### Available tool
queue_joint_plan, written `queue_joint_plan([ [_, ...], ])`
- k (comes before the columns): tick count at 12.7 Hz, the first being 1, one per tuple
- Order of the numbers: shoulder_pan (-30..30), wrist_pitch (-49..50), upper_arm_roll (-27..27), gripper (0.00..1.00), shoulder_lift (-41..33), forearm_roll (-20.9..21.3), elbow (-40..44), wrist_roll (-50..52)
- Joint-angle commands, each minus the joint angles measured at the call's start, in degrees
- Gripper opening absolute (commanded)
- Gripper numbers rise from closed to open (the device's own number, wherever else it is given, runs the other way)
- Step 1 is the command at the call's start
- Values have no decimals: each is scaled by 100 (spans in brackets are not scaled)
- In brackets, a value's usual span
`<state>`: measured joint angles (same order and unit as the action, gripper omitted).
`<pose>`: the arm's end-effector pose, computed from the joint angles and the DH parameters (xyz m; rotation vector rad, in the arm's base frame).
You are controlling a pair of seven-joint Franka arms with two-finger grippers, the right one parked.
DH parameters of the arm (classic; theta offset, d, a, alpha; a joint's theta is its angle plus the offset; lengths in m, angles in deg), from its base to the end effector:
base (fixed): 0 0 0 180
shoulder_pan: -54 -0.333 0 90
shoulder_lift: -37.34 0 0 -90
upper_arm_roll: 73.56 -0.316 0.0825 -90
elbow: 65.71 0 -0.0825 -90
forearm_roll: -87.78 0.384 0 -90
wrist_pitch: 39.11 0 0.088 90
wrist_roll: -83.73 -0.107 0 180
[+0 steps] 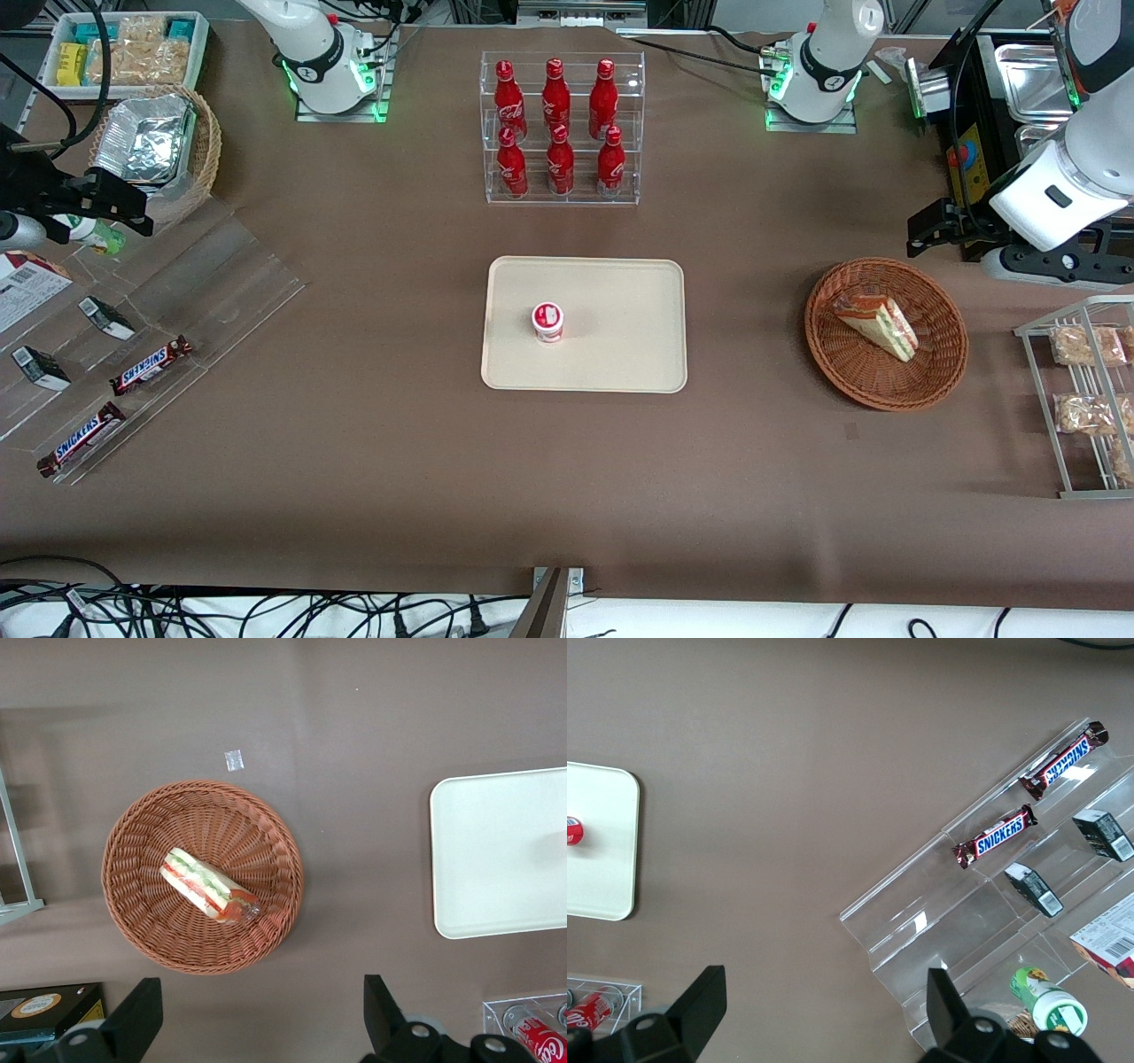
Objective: Place sandwich from basket to tray
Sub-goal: 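Move the left gripper down over the wrapped sandwich in the wicker basket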
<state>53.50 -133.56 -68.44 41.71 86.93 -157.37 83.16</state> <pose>0.5800 -0.0466 0.5743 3.1176 -0.1389 -0.0437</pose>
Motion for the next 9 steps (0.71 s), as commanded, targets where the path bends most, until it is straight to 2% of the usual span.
queue_joint_plan([
  [1,-12,-13,-11,100,11,120,-10,-128],
  [5,-99,-22,-11,100,29,155,-62,65],
  [9,-346,-310,-11,100,64,156,-518,626],
])
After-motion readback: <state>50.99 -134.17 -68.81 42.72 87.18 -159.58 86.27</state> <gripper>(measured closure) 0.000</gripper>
